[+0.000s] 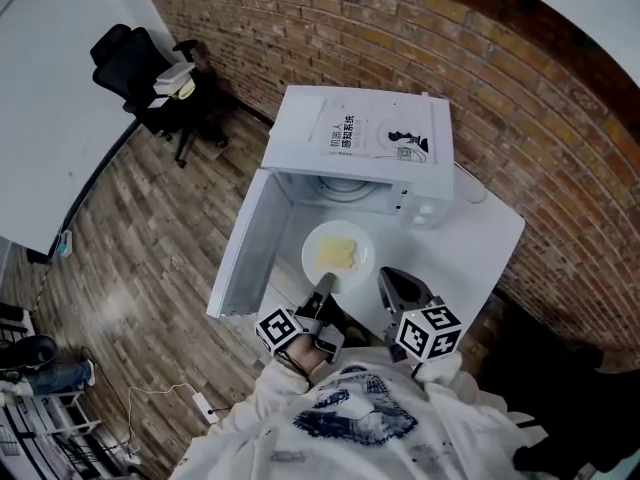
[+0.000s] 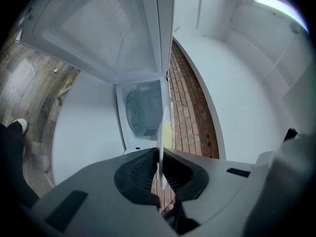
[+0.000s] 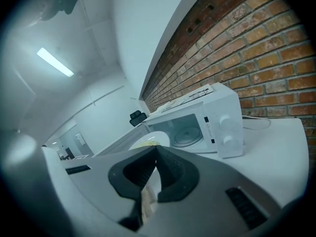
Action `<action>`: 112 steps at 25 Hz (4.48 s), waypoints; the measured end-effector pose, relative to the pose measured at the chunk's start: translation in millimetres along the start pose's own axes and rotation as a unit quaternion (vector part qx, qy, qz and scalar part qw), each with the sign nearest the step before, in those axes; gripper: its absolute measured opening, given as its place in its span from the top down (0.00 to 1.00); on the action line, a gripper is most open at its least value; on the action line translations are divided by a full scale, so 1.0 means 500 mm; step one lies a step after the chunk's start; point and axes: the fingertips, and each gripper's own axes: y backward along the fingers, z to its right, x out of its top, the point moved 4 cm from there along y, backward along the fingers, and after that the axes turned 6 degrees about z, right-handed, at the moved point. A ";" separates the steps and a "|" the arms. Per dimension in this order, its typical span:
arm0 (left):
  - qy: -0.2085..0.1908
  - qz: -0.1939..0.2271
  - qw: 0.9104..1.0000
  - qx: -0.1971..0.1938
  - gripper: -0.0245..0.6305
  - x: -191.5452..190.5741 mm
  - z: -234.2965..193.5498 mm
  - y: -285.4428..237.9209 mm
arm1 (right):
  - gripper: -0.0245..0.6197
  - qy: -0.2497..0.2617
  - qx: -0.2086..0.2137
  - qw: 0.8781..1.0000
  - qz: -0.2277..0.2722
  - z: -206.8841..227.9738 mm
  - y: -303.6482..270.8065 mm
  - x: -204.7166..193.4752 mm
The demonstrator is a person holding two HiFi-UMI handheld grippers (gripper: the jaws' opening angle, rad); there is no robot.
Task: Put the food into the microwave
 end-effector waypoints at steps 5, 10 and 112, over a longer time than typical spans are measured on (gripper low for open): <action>-0.008 -0.020 1.000 0.020 0.92 0.004 -0.025 -0.032 | 0.94 -0.007 -0.025 1.000 0.009 0.022 0.001 0.011; -0.031 -0.029 0.998 0.041 0.92 0.029 -0.057 -0.062 | 0.94 -0.008 -0.041 0.999 0.011 0.032 -0.010 0.017; 0.036 -0.019 0.995 0.091 0.79 0.159 -0.289 -0.340 | 0.94 0.009 -0.098 0.995 -0.036 0.104 -0.131 0.018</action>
